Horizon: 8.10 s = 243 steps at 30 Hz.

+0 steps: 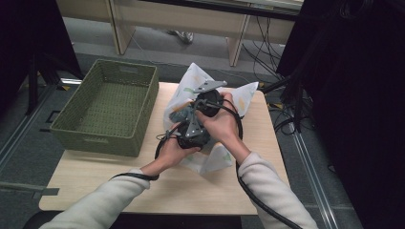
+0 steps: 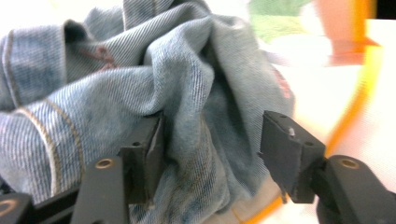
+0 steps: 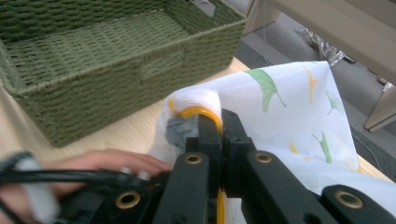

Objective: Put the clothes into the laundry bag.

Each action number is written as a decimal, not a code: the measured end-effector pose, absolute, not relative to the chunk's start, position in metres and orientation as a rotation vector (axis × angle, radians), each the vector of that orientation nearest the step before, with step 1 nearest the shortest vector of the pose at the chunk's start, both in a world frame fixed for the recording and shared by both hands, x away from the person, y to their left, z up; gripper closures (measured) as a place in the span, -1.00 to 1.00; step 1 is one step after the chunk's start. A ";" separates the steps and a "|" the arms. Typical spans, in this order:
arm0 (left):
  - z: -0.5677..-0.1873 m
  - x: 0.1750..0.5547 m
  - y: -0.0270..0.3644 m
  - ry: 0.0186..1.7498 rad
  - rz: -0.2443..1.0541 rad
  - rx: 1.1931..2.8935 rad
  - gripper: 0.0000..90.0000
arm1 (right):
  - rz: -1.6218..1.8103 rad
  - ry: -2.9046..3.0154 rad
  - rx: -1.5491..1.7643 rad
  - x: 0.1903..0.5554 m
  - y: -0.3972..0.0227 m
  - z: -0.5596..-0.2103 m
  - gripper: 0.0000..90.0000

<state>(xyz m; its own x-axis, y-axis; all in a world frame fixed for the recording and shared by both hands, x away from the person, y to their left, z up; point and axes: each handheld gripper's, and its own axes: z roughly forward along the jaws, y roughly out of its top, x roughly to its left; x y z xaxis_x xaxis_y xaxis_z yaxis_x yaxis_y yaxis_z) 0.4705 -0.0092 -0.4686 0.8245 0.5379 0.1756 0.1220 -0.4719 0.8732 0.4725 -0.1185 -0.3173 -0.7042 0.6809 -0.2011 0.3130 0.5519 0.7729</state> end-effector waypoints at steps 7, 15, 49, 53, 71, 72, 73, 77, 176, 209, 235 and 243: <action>-0.461 0.460 0.000 0.481 0.548 2.019 -0.20 | 1.001 2.301 0.807 0.473 -0.121 -0.318 1.00; -0.453 0.442 0.035 0.501 0.586 2.033 -0.10 | 0.998 2.300 0.824 0.473 -0.125 -0.318 1.00; -0.491 0.454 0.054 0.964 0.609 2.160 0.99 | 0.973 2.317 0.810 0.473 -0.124 -0.322 1.00; -0.472 0.438 0.060 0.883 0.627 2.025 0.98 | 0.956 2.307 0.824 0.477 -0.127 -0.325 1.00; -0.463 0.386 0.089 0.875 0.564 2.096 0.76 | 0.867 2.293 0.884 0.488 -0.145 -0.332 1.00; -0.461 0.384 0.089 0.854 0.594 2.091 0.66 | 0.865 2.295 0.886 0.487 -0.145 -0.333 1.00; -0.458 0.382 0.088 0.839 0.622 2.082 0.62 | 0.866 2.300 0.880 0.487 -0.144 -0.334 1.00; -0.455 0.383 0.082 0.785 0.736 2.084 0.27 | 0.865 2.311 0.870 0.486 -0.138 -0.336 1.00; -0.493 0.404 -0.004 0.576 0.836 2.346 -0.22 | 0.848 2.388 0.816 0.478 -0.118 -0.341 1.00; -0.468 0.462 -0.007 0.785 1.037 1.999 0.90 | 1.003 2.374 0.799 0.467 -0.109 -0.318 1.00; -0.484 0.465 -0.011 0.666 1.044 2.112 -0.04 | 0.987 2.379 0.828 0.472 -0.117 -0.325 1.00; -0.471 0.440 -0.004 0.616 0.958 2.072 -0.09 | 0.978 2.374 0.833 0.473 -0.121 -0.324 1.00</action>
<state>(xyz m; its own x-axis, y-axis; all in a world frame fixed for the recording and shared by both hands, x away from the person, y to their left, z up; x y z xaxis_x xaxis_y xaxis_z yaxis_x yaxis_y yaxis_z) 0.4397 -0.0039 -0.4712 0.6024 0.6751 0.4258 0.1068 -0.5969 0.7952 0.4734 -0.1208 -0.3239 -0.7223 0.6719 -0.1638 0.3617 0.5689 0.7386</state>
